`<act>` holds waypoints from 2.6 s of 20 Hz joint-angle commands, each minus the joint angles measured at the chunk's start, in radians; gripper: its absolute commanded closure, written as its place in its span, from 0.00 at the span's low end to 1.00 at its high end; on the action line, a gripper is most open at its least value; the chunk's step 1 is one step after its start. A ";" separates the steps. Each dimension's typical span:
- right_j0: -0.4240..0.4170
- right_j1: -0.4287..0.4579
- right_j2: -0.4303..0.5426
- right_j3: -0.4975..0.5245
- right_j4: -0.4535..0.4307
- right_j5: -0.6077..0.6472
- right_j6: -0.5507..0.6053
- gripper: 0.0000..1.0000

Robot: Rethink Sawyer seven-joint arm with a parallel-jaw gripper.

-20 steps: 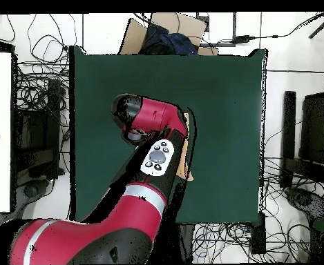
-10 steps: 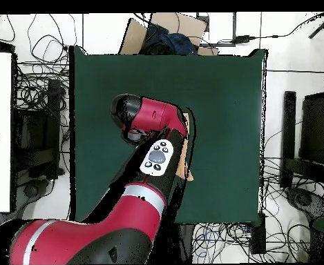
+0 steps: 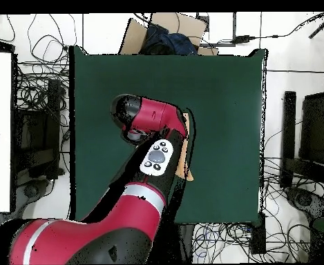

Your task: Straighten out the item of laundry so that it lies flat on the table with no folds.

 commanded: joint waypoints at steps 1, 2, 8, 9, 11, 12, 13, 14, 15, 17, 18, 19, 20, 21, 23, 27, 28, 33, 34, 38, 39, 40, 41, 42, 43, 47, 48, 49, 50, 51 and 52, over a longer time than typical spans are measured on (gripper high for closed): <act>0.002 0.050 0.067 0.101 0.036 -0.090 0.307 0.00; 0.002 0.047 0.068 0.105 0.036 -0.091 0.309 0.00; 0.008 0.037 0.068 0.123 0.041 -0.101 0.321 0.00; 0.009 0.037 0.067 0.123 0.042 -0.102 0.323 0.00; 0.013 0.038 0.062 0.122 0.039 -0.097 0.324 0.00; 0.014 0.039 0.060 0.123 0.038 -0.093 0.325 0.00; 0.014 0.040 0.062 0.126 0.039 -0.097 0.323 0.00; 0.013 0.040 0.063 0.128 0.040 -0.099 0.323 0.00; 0.013 0.041 0.066 0.130 0.043 -0.102 0.322 0.00; 0.013 0.042 0.068 0.134 0.045 -0.106 0.322 0.00; 0.012 0.043 0.070 0.138 0.048 -0.113 0.322 0.00; 0.010 0.044 0.075 0.143 0.051 -0.124 0.319 0.00; 0.008 0.047 0.078 0.146 0.053 -0.131 0.317 0.00; 0.007 0.048 0.080 0.147 0.054 -0.136 0.316 0.00; 0.007 0.050 0.081 0.148 0.055 -0.138 0.316 0.00; 0.006 0.048 0.084 0.156 0.060 -0.147 0.310 0.00; 0.005 0.047 0.085 0.157 0.062 -0.150 0.309 0.00; 0.007 0.045 0.085 0.162 0.068 -0.150 0.310 0.00; 0.006 0.046 0.085 0.159 0.065 -0.144 0.307 0.00; 0.033 0.063 0.044 0.129 0.026 -0.083 0.315 0.00; 0.038 0.063 0.040 0.131 0.026 -0.084 0.321 0.00; 0.042 0.062 0.036 0.132 0.024 -0.084 0.322 0.00; 0.045 0.062 0.033 0.132 0.022 -0.083 0.323 0.00; 0.048 0.063 0.027 0.128 0.017 -0.076 0.321 0.00; 0.051 0.067 0.019 0.117 0.009 -0.066 0.317 0.00; 0.059 0.095 -0.008 0.076 -0.016 -0.033 0.292 0.00; 0.055 0.099 -0.002 0.086 -0.005 -0.047 0.292 0.00; 0.051 0.102 0.005 0.096 0.007 -0.061 0.292 0.00; 0.048 0.102 0.009 0.100 0.013 -0.065 0.291 0.00; 0.046 0.102 0.012 0.105 0.019 -0.069 0.289 0.00; 0.043 0.098 0.017 0.111 0.026 -0.069 0.288 0.00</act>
